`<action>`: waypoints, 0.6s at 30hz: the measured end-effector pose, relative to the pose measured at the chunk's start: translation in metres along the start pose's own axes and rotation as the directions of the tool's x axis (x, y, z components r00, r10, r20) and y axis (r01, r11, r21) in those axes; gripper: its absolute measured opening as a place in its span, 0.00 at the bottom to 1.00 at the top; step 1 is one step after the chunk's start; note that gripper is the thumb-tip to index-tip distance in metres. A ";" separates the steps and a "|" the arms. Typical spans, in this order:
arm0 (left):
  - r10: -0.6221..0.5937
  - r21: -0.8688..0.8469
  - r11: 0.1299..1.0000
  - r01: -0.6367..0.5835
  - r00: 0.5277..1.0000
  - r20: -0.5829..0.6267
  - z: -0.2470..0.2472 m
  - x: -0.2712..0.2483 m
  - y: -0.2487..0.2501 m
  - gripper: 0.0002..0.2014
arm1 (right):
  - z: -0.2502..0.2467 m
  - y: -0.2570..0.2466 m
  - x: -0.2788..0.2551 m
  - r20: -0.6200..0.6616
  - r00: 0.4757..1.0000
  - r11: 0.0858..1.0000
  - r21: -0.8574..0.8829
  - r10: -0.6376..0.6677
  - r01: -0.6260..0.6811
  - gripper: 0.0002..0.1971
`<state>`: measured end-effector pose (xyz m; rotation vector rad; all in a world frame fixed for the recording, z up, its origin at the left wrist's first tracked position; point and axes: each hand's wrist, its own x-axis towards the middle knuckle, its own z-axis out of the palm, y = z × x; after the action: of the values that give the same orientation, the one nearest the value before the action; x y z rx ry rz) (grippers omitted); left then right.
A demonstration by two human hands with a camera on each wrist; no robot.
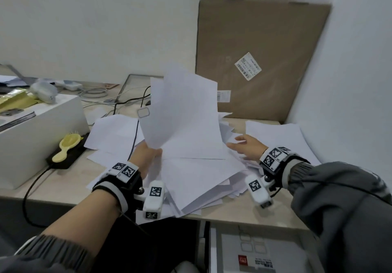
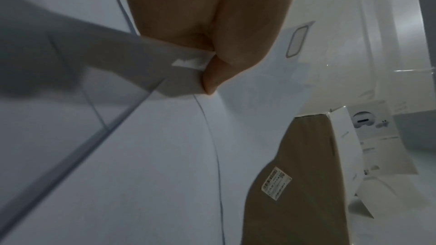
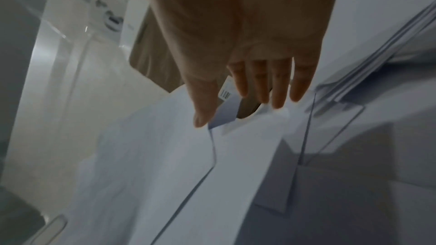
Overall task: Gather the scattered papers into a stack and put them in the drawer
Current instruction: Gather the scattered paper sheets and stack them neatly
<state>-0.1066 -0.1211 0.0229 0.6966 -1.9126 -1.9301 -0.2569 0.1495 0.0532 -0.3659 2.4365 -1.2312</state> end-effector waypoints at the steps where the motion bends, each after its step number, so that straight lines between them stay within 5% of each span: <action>1: 0.002 -0.025 1.000 -0.002 1.000 0.020 -0.002 -0.002 0.003 0.19 | 0.000 -0.001 0.000 0.051 0.999 0.998 0.064 0.012 -0.015 0.31; 3: -0.030 -0.054 0.998 0.033 0.998 0.048 -0.005 -0.002 0.003 0.19 | 0.006 -0.004 -0.002 0.136 0.991 0.988 0.147 0.020 -0.040 0.27; 6: -0.128 -0.007 0.992 0.129 0.989 0.069 -0.008 0.004 -0.004 0.20 | 0.024 -0.001 0.008 0.213 0.977 0.996 0.080 0.019 -0.037 0.34; 8: -0.168 0.047 0.985 0.167 0.985 0.037 -0.009 0.009 -0.011 0.20 | 0.036 -0.005 0.008 0.246 0.969 1.000 -0.001 0.013 -0.013 0.24; 10: -0.228 0.057 0.973 0.226 0.973 0.032 -0.008 0.013 -0.017 0.17 | 0.046 -0.006 0.006 0.230 0.973 0.997 -0.078 0.033 -0.015 0.16; 13: -0.282 0.141 0.949 0.282 0.959 -0.018 -0.008 0.019 -0.022 0.19 | 0.057 -0.005 0.002 0.149 0.988 0.990 -0.140 0.034 -0.013 0.20; 18: -0.085 0.194 0.974 0.121 0.979 -0.188 0.004 0.025 -0.003 0.16 | 0.057 -0.014 -0.009 0.027 0.991 0.991 -0.021 -0.130 0.131 0.16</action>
<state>-0.1287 -0.1316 0.0175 1.0113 -2.0137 -1.6777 -0.2221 0.1043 0.0358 -0.5520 2.4398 -1.2444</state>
